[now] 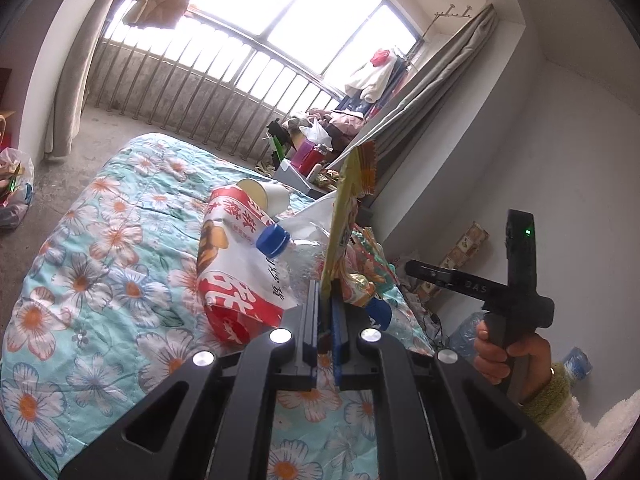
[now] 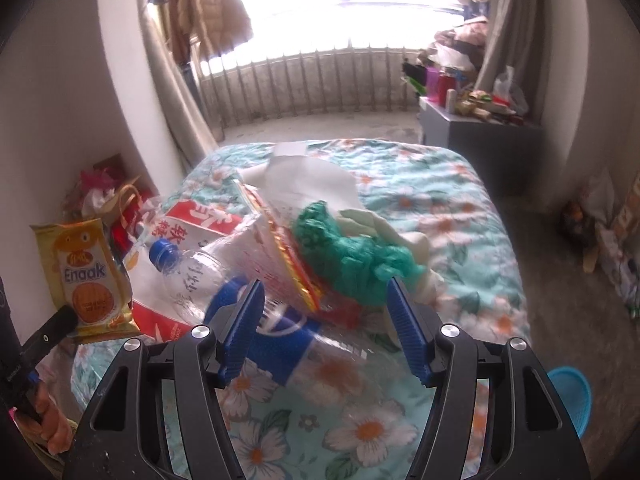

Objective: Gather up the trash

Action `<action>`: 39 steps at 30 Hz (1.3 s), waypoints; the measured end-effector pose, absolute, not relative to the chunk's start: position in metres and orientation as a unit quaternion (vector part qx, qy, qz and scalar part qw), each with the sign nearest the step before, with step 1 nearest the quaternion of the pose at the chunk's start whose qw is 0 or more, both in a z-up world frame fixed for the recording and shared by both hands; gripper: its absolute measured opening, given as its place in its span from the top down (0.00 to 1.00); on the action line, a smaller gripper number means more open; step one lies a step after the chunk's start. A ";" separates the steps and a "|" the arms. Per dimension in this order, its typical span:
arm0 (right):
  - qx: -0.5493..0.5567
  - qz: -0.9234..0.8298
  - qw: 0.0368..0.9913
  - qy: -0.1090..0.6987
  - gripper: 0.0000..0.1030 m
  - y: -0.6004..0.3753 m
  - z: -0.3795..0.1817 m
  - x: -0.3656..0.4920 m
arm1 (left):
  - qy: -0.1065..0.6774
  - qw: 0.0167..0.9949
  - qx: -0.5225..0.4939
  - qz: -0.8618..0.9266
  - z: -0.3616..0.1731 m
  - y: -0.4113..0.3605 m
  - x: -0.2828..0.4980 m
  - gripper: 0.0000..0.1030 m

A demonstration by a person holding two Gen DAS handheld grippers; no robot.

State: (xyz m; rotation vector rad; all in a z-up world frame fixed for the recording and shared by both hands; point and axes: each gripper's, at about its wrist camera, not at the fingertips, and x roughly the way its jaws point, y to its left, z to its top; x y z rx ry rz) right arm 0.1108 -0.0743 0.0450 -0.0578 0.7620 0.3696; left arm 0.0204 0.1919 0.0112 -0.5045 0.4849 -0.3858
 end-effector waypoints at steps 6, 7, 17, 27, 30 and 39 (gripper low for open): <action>-0.077 0.189 0.917 0.342 0.52 -0.039 0.042 0.129 | 0.232 0.922 -0.246 -0.187 0.013 0.193 0.021 0.95; -0.086 0.186 0.917 0.342 0.62 -0.035 0.039 0.132 | 0.232 0.922 -0.247 -0.187 0.013 0.193 0.022 0.95; -0.038 0.208 0.924 0.320 1.00 -0.053 0.057 0.119 | 0.220 0.929 -0.237 -0.180 0.027 0.187 0.013 0.95; 0.133 0.265 0.919 0.259 1.00 -0.137 0.110 0.072 | 0.203 0.938 -0.186 -0.210 0.066 0.142 -0.001 0.95; 0.184 0.262 0.916 0.243 1.00 -0.175 0.114 0.058 | 0.210 0.935 -0.174 -0.229 0.072 0.123 0.001 0.95; 0.250 0.127 0.941 0.189 1.00 -0.294 0.104 -0.005 | 0.278 0.889 -0.129 -0.339 0.075 0.021 0.046 0.95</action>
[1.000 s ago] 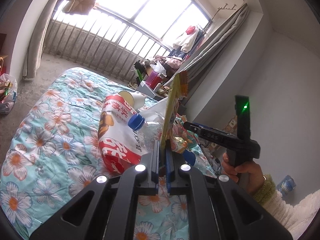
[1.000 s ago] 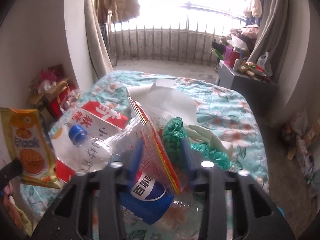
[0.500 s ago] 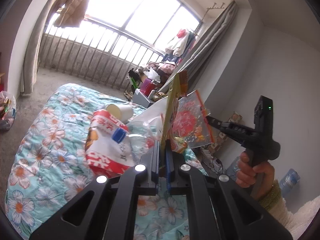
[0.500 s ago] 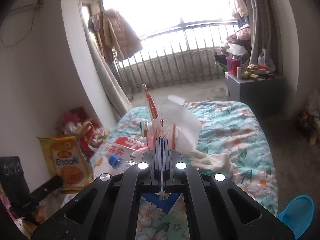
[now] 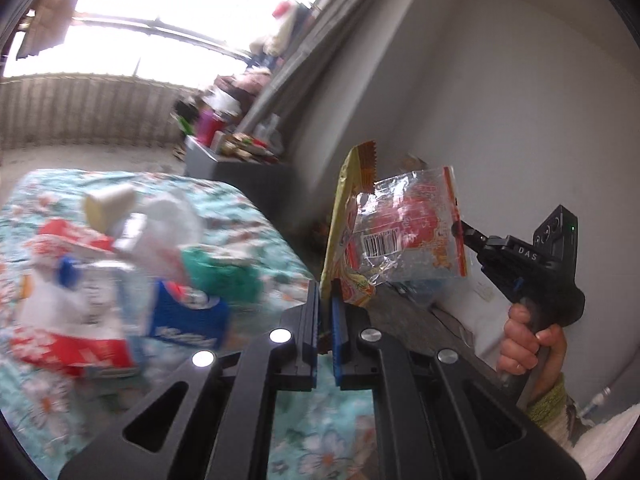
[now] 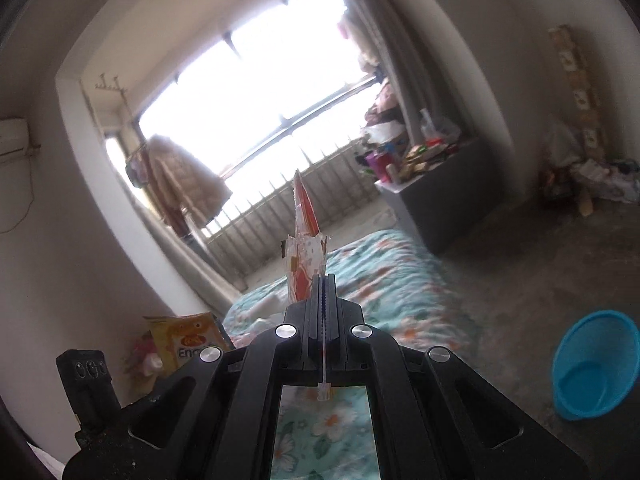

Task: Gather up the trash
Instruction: 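Carry both held items over the blue wastebasket and open both tools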

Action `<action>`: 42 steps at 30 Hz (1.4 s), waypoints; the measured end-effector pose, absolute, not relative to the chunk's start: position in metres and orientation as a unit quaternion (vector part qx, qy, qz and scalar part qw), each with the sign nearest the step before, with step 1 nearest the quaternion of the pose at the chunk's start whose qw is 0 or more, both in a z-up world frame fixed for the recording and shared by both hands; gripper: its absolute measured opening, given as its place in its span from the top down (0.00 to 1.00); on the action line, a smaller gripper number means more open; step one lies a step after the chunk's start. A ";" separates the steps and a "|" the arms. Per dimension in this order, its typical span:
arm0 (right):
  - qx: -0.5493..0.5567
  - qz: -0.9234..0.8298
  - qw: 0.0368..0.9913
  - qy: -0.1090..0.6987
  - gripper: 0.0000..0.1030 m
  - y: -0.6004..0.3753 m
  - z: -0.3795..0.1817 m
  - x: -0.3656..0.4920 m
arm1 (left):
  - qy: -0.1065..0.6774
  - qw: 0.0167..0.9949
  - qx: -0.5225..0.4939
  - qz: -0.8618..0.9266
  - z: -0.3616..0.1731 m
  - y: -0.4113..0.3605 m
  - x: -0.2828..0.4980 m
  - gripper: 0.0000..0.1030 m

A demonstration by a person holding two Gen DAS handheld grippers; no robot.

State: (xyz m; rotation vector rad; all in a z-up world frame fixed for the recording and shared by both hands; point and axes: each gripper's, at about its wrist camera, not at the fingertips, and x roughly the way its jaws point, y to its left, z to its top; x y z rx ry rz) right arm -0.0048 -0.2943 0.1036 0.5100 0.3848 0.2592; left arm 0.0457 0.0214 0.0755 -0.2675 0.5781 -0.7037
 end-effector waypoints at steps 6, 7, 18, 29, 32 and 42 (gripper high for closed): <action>0.301 -0.017 0.935 0.187 1.00 -0.375 0.066 -0.039 | 0.366 0.817 -0.105 -0.432 0.060 -0.092 0.099 0.95; 0.307 -0.044 0.932 0.190 1.00 -0.385 0.057 -0.043 | 0.383 0.805 -0.088 -0.444 0.055 -0.122 0.109 0.95; 0.377 -0.224 0.853 0.284 1.00 -0.475 -0.078 -0.022 | 0.546 0.693 0.069 -0.465 -0.059 -0.362 0.173 0.95; 0.445 -0.288 0.768 0.359 0.67 -0.545 -0.194 0.022 | 0.578 0.676 0.178 -0.421 -0.174 -0.476 0.194 0.65; 0.471 -0.309 0.744 0.361 0.51 -0.550 -0.201 0.014 | 0.578 0.677 0.169 -0.423 -0.176 -0.472 0.192 0.51; 0.454 -0.310 0.764 0.338 0.40 -0.516 -0.168 -0.014 | 0.498 0.705 0.140 -0.485 -0.092 -0.417 0.155 0.36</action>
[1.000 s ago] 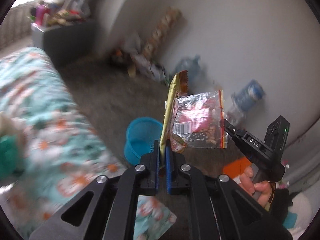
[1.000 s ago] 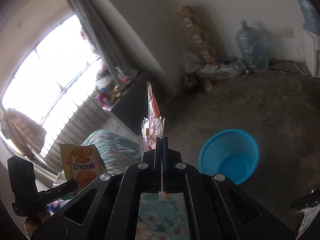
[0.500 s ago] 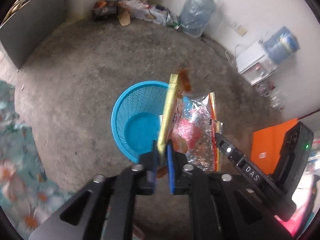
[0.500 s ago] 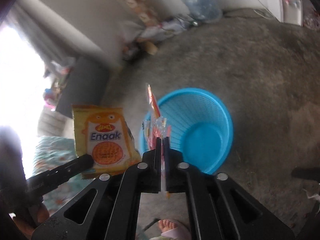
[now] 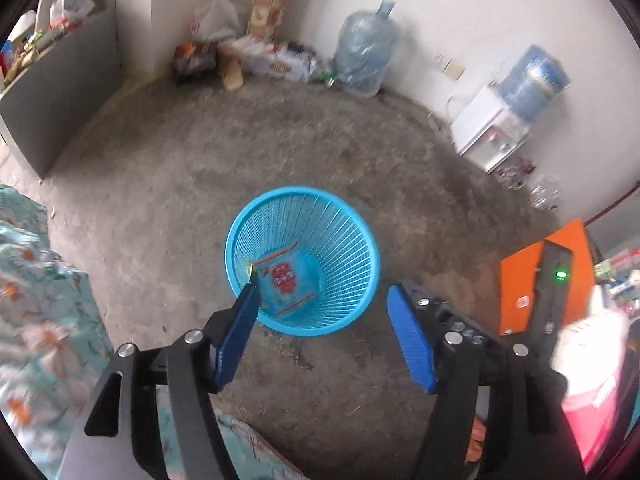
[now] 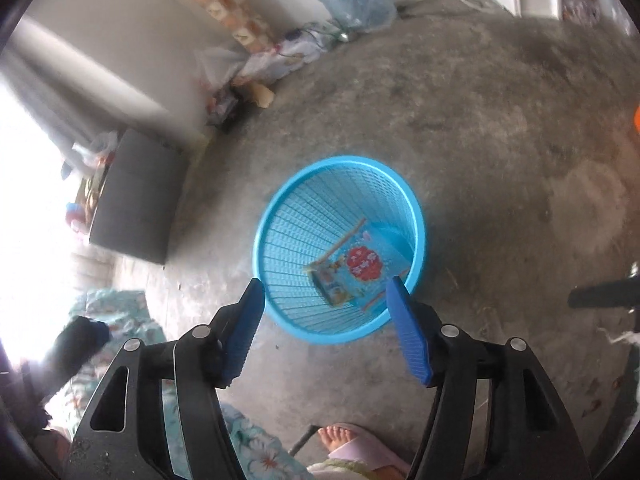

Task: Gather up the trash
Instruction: 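Carry both held items over the blue wastebasket and open both tools, then move both tools back to the bed toward the green bag and plastic cup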

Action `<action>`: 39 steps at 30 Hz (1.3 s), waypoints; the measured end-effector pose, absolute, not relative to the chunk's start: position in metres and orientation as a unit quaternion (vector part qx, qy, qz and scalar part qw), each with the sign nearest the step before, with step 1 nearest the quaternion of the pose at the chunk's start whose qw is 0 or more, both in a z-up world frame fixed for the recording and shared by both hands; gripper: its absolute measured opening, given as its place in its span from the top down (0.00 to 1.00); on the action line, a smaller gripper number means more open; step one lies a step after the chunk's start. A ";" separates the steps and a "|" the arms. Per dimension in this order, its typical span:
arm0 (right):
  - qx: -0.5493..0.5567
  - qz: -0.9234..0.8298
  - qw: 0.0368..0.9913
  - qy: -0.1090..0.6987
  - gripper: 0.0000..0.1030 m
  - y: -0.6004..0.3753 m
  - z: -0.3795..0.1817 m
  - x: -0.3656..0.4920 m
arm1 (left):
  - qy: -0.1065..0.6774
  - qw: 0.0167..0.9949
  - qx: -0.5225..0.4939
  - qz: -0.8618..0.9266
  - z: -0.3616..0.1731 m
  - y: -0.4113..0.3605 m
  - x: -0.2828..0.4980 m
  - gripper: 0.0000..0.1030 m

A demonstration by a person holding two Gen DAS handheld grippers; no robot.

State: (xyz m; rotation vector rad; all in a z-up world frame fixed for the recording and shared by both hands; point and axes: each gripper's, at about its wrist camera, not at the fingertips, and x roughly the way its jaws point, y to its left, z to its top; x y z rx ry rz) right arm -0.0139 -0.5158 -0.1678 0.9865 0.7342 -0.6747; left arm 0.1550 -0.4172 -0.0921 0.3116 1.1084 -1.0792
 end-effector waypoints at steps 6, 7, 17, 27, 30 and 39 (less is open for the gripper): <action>0.342 -0.308 0.817 0.347 0.20 -0.471 -0.107 -0.002 | 0.447 0.736 0.109 -0.497 -0.025 -0.334 0.131 0.27; 0.323 -0.307 0.826 0.344 0.16 -0.462 -0.098 -0.001 | 0.442 0.740 0.107 -0.496 -0.019 -0.322 0.127 0.23; 0.068 -0.276 0.900 0.331 0.08 -0.327 -0.007 0.020 | 0.422 0.784 0.005 -0.455 0.034 -0.140 0.088 0.05; -0.008 -0.168 0.936 0.310 0.08 -0.233 0.021 0.025 | 0.395 0.824 -0.112 -0.390 0.045 0.005 0.059 0.05; 0.015 -0.101 0.951 0.292 0.08 -0.217 0.028 0.025 | 0.375 0.830 -0.155 -0.382 0.045 0.037 0.057 0.05; 0.086 0.010 0.946 0.313 0.08 -0.183 0.021 0.071 | 0.338 0.847 -0.243 -0.330 0.044 0.112 0.072 0.05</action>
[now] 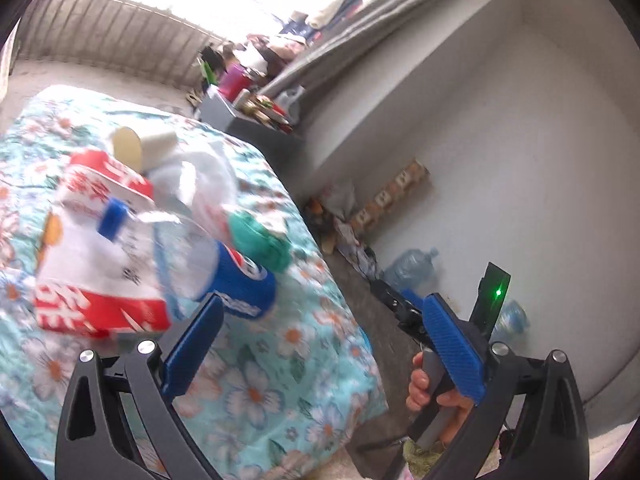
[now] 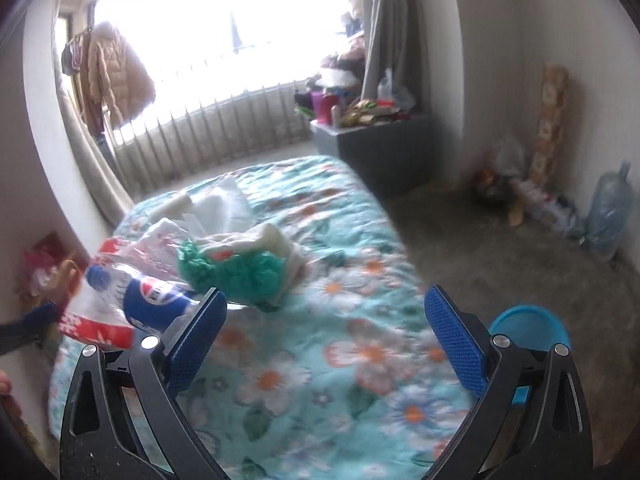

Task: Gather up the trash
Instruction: 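Move both tools back to the bed toward the green bag and plastic cup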

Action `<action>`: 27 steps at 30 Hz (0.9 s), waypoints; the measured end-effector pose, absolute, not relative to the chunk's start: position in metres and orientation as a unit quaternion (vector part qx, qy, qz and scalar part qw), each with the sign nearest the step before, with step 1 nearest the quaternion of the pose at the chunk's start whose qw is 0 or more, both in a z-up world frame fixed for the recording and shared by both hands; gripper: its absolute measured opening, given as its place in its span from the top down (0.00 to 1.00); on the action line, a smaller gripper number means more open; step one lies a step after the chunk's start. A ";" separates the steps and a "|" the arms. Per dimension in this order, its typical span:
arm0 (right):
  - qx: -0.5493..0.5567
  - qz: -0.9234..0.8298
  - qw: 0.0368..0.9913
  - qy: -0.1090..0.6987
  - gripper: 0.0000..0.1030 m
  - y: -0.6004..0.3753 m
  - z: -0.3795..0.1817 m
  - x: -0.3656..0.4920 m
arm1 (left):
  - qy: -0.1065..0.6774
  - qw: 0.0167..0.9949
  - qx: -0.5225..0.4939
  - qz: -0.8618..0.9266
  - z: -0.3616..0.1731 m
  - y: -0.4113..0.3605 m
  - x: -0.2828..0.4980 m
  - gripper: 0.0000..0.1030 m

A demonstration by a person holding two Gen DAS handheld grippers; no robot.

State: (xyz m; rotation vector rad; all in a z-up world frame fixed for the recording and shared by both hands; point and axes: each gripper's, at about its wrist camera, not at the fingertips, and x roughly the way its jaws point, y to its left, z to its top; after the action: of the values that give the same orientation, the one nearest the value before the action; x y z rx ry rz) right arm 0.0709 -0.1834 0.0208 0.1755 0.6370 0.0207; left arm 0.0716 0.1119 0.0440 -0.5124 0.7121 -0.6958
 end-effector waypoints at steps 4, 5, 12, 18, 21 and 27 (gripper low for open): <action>0.183 0.059 0.917 0.350 0.08 -0.191 0.007 0.096 | 0.338 0.859 -0.222 -0.316 0.046 0.113 0.090 0.05; 0.216 0.074 0.904 0.361 0.08 -0.197 0.002 0.104 | 0.336 0.861 -0.215 -0.315 0.047 0.112 0.093 0.05; 0.347 0.156 0.829 0.410 0.20 -0.206 -0.029 0.134 | 0.312 0.885 -0.145 -0.312 0.053 0.090 0.116 0.06; 0.395 0.174 0.785 0.444 0.31 -0.204 -0.055 0.160 | 0.301 0.911 -0.030 -0.281 0.057 0.048 0.135 0.22; 0.413 0.176 0.768 0.456 0.37 -0.203 -0.065 0.169 | 0.321 0.909 -0.004 -0.264 0.050 0.033 0.148 0.36; 0.428 0.186 0.751 0.468 0.42 -0.200 -0.074 0.182 | 0.355 0.900 -0.018 -0.254 0.034 0.036 0.160 0.53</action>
State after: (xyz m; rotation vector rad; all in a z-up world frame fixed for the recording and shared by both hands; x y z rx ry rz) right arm 0.1821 -0.1999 -0.0736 0.9349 1.0224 0.4053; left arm 0.1598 0.0357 0.0338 -0.0376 0.7343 -0.5261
